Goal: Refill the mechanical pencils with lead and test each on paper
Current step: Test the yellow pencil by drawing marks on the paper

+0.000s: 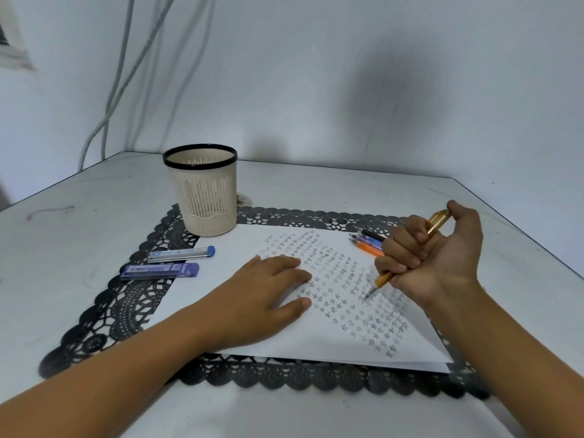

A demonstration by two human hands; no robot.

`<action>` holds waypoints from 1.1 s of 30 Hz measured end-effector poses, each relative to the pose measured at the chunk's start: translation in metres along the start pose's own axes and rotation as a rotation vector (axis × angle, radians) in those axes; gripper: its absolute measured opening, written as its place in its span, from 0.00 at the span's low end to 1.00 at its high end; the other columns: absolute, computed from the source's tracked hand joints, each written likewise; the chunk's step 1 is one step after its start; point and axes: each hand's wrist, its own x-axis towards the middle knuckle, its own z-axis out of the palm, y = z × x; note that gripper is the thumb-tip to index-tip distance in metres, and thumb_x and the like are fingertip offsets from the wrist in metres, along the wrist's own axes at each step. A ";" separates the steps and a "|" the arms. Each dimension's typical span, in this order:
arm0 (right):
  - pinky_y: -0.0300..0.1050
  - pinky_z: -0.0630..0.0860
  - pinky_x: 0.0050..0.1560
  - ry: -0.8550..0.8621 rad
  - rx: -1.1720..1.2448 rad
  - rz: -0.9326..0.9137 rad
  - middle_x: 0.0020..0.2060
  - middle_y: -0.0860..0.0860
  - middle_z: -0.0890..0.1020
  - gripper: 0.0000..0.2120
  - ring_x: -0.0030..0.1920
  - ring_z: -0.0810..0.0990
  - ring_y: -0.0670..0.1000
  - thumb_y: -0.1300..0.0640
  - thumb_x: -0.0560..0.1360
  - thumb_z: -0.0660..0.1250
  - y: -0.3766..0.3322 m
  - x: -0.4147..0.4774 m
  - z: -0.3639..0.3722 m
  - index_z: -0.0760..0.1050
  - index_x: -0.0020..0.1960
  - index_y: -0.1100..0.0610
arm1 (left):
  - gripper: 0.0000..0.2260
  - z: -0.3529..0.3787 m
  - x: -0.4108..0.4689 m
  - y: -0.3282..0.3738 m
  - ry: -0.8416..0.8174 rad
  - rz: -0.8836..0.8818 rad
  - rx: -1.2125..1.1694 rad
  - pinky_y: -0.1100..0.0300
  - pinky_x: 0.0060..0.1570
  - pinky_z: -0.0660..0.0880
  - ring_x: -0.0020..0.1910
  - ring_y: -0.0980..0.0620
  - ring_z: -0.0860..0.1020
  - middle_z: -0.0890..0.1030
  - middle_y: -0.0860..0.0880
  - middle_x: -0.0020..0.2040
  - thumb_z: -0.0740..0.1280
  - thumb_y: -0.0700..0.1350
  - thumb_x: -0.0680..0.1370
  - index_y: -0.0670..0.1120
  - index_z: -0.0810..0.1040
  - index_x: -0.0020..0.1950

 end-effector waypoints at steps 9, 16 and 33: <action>0.34 0.54 0.26 0.017 0.012 0.001 0.17 0.48 0.56 0.20 0.17 0.54 0.46 0.41 0.58 0.59 -0.001 0.001 -0.001 0.59 0.22 0.56 | 0.32 0.000 0.000 0.001 -0.009 0.002 0.003 0.61 0.71 0.47 0.71 0.58 0.58 0.61 0.57 0.72 0.42 0.68 0.69 0.59 0.63 0.69; 0.35 0.53 0.26 0.051 0.020 0.004 0.17 0.48 0.56 0.21 0.17 0.54 0.46 0.40 0.60 0.58 0.000 0.002 -0.002 0.59 0.22 0.55 | 0.32 0.000 0.000 0.000 -0.018 0.000 0.013 0.61 0.70 0.47 0.71 0.58 0.57 0.60 0.57 0.72 0.42 0.68 0.69 0.59 0.63 0.69; 0.40 0.69 0.30 -0.038 -0.152 0.053 0.38 0.53 0.79 0.18 0.30 0.76 0.49 0.41 0.78 0.52 -0.009 0.023 0.019 0.73 0.45 0.53 | 0.24 -0.009 -0.005 0.005 -0.107 0.035 0.046 0.62 0.69 0.39 0.74 0.58 0.49 0.53 0.53 0.76 0.52 0.59 0.79 0.55 0.56 0.74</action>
